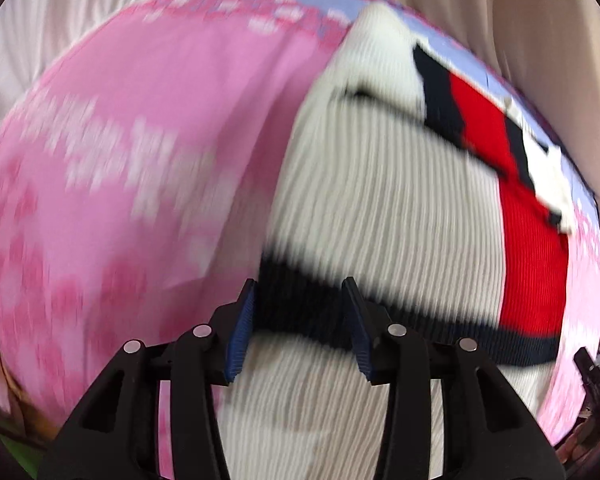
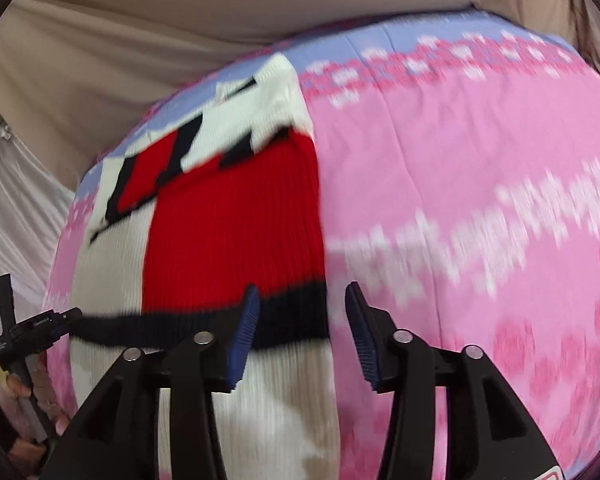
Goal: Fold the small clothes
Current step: 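Grasp the sweater hem with both grippers and lift it toward the collar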
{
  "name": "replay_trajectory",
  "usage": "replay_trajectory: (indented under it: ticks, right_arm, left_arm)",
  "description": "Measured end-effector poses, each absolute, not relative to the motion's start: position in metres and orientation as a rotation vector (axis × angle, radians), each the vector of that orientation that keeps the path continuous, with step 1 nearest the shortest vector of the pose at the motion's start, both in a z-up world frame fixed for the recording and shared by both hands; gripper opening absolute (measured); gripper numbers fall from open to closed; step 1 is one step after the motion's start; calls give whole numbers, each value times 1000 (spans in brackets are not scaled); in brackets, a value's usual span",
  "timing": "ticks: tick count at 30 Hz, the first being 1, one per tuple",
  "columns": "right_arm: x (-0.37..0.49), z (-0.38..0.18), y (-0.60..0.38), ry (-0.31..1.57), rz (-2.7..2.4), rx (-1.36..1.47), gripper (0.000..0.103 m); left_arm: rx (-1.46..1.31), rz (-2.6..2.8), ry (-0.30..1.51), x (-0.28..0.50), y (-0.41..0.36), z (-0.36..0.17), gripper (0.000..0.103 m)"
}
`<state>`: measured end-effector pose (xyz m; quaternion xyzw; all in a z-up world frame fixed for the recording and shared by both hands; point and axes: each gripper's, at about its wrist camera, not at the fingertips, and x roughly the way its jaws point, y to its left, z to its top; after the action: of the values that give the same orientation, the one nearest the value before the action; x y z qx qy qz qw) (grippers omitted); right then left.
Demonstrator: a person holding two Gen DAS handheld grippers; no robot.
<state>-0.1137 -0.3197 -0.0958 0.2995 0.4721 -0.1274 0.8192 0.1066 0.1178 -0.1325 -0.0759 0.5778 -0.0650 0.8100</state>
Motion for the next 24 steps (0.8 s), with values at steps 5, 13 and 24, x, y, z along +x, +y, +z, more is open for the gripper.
replay_trajectory:
  ticks: [5,13,24]
  right_arm:
    - [-163,-116,-292,1100,-220,649,48]
    - [-184,-135,-265,1119,-131,724,53]
    - [-177,-135,-262,1078,-75,760,8]
  left_arm:
    - [-198,-117,1280,53,134,-141,49]
    - [-232,-155,1328,10,134,-145,61]
    - [-286,-229,1371,6,133,-149,13]
